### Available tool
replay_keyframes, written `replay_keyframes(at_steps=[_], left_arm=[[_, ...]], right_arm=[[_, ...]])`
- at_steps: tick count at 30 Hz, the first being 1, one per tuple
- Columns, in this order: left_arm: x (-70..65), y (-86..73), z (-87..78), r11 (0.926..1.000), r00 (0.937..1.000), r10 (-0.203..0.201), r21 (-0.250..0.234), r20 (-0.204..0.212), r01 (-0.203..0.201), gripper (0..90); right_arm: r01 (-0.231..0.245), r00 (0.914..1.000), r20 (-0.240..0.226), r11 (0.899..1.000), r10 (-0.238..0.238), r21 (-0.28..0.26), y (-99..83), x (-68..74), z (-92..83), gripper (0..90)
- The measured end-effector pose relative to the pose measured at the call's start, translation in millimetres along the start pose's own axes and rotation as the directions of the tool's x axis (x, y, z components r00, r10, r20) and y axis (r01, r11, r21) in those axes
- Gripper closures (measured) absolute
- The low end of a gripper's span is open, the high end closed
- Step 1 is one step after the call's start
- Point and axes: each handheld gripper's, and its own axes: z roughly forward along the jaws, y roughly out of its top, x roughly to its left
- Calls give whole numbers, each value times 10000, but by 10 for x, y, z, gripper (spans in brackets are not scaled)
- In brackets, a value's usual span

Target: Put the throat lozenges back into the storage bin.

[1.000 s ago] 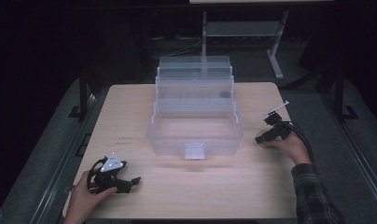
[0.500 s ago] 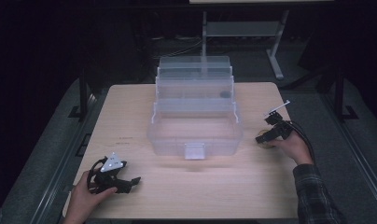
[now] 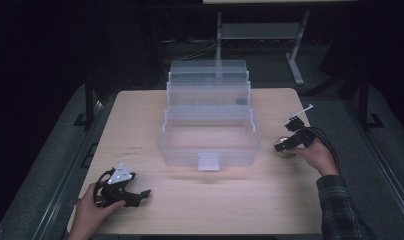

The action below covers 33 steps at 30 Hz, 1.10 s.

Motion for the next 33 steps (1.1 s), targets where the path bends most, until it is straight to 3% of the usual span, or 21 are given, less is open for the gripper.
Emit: replay_keyframes(at_steps=[18, 33], left_arm=[[0, 0, 0, 10000, 10000, 4, 2, 0, -4, 119], [1, 0, 0, 10000, 10000, 9, 7, 1, -9, 119]], right_arm=[[156, 9999, 72, 9996, -155, -253, 5, 46, -180, 202], [396, 9990, -174, 9977, -407, -559, 55, 156, -309, 202]])
